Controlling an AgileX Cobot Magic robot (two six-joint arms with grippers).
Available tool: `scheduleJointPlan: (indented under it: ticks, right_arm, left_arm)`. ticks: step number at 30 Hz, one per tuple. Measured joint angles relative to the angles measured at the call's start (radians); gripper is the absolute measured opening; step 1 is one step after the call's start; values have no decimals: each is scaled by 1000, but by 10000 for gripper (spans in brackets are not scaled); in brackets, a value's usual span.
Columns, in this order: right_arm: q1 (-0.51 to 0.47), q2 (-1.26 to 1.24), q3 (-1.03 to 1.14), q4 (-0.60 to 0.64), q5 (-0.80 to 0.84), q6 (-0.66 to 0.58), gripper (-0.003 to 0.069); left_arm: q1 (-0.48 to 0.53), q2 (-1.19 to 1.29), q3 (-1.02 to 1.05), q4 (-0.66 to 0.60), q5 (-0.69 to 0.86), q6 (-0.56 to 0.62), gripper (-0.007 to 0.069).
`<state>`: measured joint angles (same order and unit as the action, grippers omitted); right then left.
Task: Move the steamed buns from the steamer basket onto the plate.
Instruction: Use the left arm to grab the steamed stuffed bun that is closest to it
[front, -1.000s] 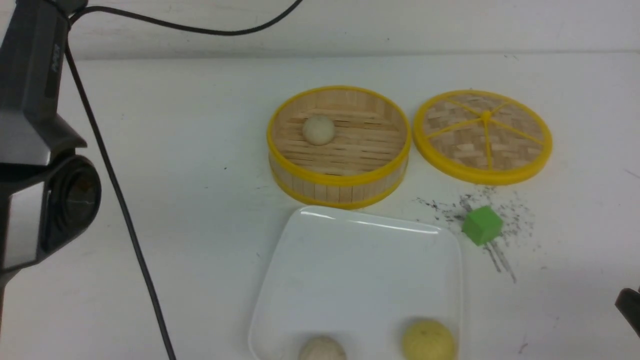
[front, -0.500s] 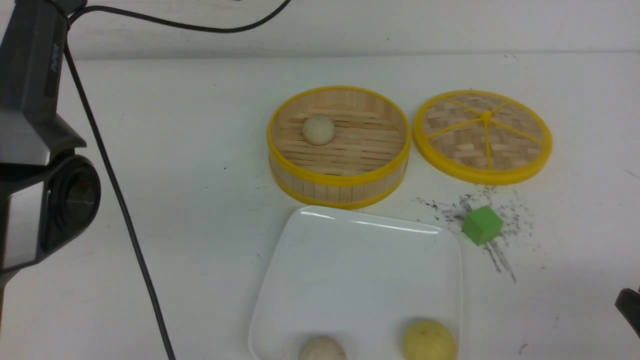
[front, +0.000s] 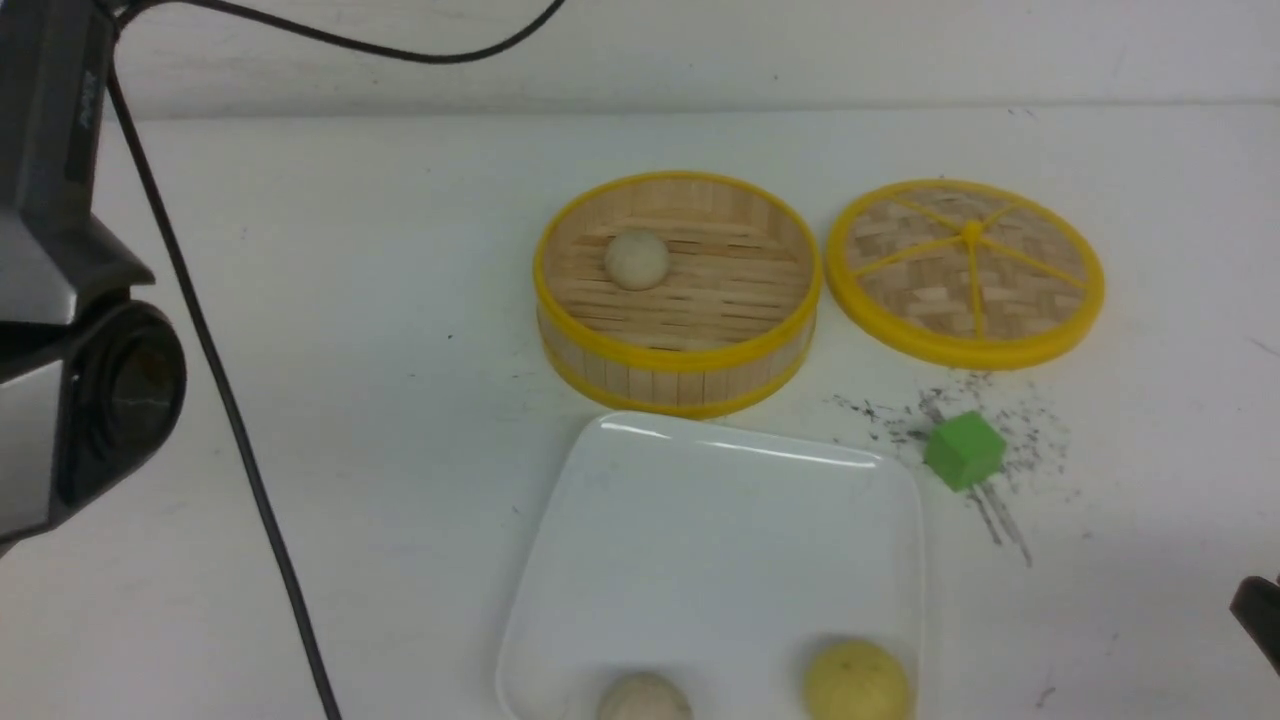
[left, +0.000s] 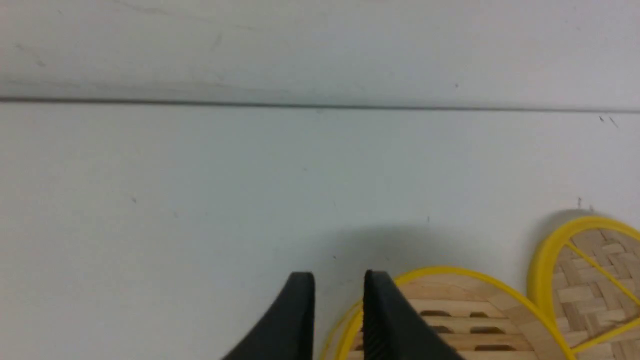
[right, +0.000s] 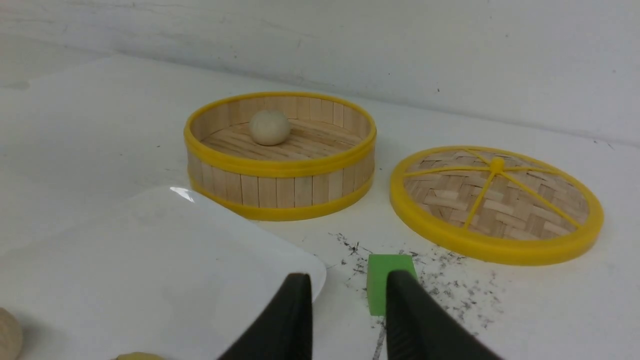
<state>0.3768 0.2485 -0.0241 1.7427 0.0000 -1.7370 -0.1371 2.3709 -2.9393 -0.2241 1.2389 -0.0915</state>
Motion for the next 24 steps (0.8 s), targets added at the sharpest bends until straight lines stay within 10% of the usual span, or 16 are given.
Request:
scheduleJointPlan:
  ticks: [10,24]
  right_arm:
    - [0,0,0,0,0,0,239]
    - [0,0,0,0,0,0,239]
  left_arm:
    - [-69,-255,254,281,0,91,181]
    - [-76,-284,722,146,-50,123,198]
